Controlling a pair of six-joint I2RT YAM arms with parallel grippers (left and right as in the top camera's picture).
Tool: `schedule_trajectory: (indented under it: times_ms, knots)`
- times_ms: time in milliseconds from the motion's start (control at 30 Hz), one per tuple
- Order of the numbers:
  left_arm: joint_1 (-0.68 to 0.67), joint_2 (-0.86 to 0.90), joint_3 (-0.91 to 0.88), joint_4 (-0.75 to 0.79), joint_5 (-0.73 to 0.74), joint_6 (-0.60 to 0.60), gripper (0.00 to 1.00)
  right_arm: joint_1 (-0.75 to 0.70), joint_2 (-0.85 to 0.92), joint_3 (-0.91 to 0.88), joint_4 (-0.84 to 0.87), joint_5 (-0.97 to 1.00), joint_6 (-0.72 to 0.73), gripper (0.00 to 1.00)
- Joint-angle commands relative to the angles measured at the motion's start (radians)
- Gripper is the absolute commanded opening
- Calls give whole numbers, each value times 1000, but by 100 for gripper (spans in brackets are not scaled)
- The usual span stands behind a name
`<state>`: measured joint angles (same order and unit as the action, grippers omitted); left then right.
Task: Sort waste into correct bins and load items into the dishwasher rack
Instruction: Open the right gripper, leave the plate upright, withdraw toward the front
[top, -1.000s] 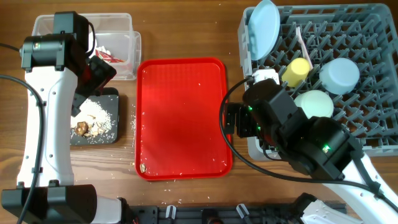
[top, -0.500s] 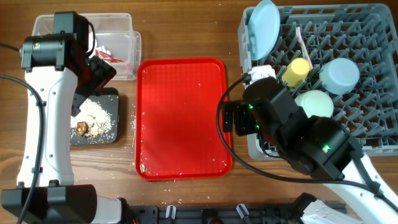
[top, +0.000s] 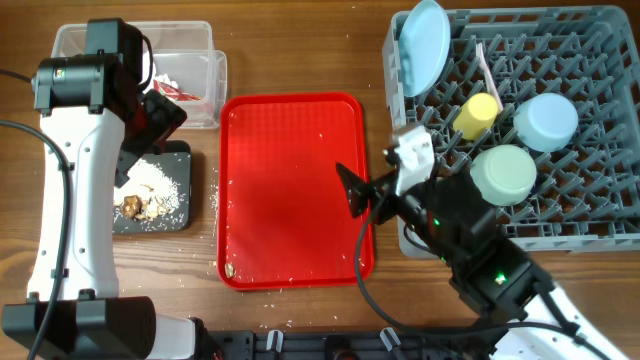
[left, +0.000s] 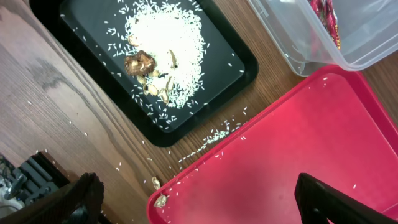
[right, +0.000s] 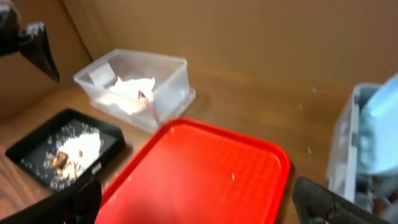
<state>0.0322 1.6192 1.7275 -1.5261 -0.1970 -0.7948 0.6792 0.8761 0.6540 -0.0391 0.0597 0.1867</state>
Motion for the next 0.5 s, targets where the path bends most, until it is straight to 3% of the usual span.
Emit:
schedule_trajectory:
  times_ms: [0,467]
  knots:
    - [5,3,5,-1,-14,5,100,-62,-116,-167,124,-135,-29,100]
    - [5,3,5,-1,-14,5,100,-207,-553,-486,219,-185,-27,100]
